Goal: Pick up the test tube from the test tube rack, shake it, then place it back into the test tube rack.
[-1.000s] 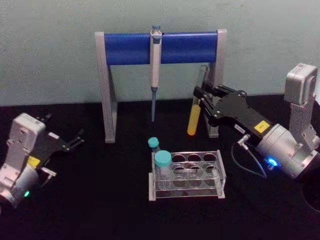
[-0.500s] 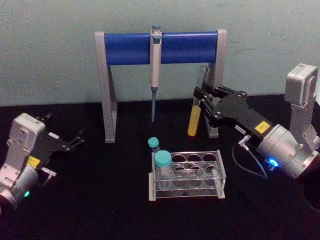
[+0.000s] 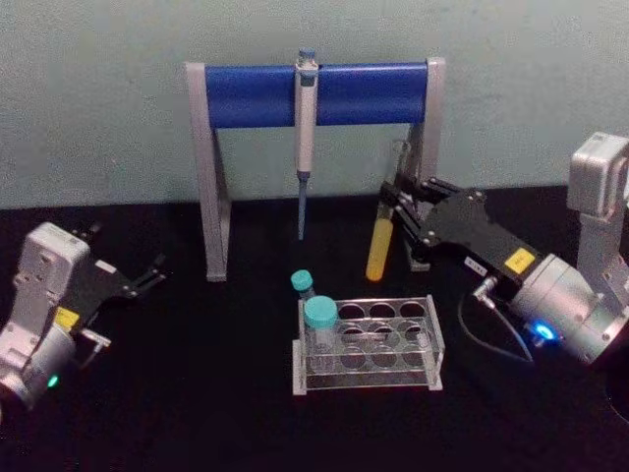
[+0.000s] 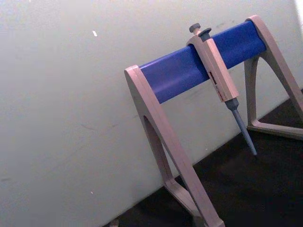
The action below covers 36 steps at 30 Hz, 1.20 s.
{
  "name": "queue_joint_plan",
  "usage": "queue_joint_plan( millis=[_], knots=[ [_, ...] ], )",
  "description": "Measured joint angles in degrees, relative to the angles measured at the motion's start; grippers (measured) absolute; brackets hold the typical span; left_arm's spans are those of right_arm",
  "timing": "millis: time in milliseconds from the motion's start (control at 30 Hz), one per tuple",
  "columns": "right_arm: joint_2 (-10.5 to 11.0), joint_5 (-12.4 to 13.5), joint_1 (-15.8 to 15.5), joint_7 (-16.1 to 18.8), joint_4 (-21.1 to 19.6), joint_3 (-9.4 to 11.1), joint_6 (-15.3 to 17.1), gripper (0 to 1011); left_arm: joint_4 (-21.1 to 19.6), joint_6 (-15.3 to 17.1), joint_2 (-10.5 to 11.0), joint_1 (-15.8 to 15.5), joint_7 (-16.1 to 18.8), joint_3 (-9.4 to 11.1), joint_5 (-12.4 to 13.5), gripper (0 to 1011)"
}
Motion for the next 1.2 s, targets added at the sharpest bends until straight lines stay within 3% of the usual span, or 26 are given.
queue_joint_plan(
  millis=[300, 667, 1200],
  knots=[
    [2.5, 3.1, -2.3, 3.4, -2.0, -0.6, -0.1, 224, 0.0, 0.0, 0.0, 0.0, 0.0, 0.0, 0.0, 1001],
    [5.1, 5.3, -2.9, 6.5, -2.1, -2.5, -0.2, 225, 0.0, 0.0, 0.0, 0.0, 0.0, 0.0, 0.0, 1001],
    [5.4, 5.4, -1.8, 6.3, 0.7, -4.4, -0.8, 225, 0.0, 0.0, 0.0, 0.0, 0.0, 0.0, 0.0, 1001]
  ],
)
